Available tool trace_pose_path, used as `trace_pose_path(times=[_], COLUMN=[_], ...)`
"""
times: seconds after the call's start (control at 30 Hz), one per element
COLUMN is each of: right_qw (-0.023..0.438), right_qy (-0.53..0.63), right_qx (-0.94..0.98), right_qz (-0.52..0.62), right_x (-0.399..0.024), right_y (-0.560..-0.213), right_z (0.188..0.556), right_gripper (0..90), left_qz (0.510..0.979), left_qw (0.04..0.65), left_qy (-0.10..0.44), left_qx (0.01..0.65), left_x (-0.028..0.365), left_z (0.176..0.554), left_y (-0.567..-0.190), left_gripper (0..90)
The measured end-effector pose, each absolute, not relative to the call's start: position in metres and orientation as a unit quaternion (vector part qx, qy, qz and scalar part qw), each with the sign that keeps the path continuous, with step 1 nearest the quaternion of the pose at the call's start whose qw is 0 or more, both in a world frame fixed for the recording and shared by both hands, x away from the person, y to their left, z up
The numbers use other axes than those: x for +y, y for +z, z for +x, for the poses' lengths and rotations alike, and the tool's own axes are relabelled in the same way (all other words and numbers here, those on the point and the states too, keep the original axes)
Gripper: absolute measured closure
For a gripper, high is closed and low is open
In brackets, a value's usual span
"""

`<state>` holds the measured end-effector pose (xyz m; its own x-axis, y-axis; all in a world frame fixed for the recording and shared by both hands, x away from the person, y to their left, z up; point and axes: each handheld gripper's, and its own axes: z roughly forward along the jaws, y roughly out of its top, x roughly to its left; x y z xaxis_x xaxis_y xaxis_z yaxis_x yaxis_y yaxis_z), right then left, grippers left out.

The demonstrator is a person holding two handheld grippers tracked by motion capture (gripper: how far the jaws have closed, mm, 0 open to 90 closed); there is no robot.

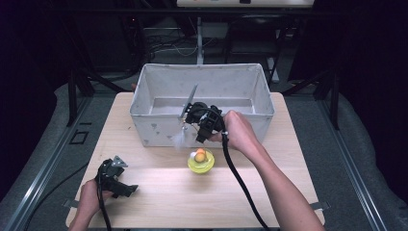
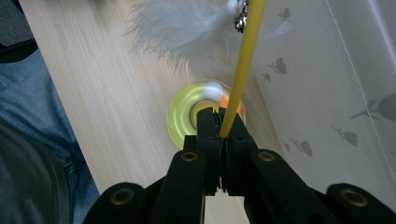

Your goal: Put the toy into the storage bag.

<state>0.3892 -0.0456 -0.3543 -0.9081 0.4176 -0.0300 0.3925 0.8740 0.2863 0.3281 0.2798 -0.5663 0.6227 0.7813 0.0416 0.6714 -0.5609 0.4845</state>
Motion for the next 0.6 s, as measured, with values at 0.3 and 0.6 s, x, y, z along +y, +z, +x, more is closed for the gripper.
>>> trace_pose_path(times=[0.3, 0.6], right_qw=[0.050, 0.053], right_qy=[0.141, 0.144], right_qx=[0.963, 0.959], right_qz=[0.222, 0.240], right_x=[-0.064, -0.085], right_y=[-0.346, -0.337], right_z=[0.390, 0.391], right_gripper=[87.9, 87.9], left_qz=[0.874, 0.875], left_qw=[0.217, 0.216], left_qy=[0.127, 0.126], left_qx=[0.415, 0.414], left_x=[0.280, 0.279], left_z=[0.328, 0.328], left_y=[-0.566, -0.566], left_gripper=[0.5, 0.5])
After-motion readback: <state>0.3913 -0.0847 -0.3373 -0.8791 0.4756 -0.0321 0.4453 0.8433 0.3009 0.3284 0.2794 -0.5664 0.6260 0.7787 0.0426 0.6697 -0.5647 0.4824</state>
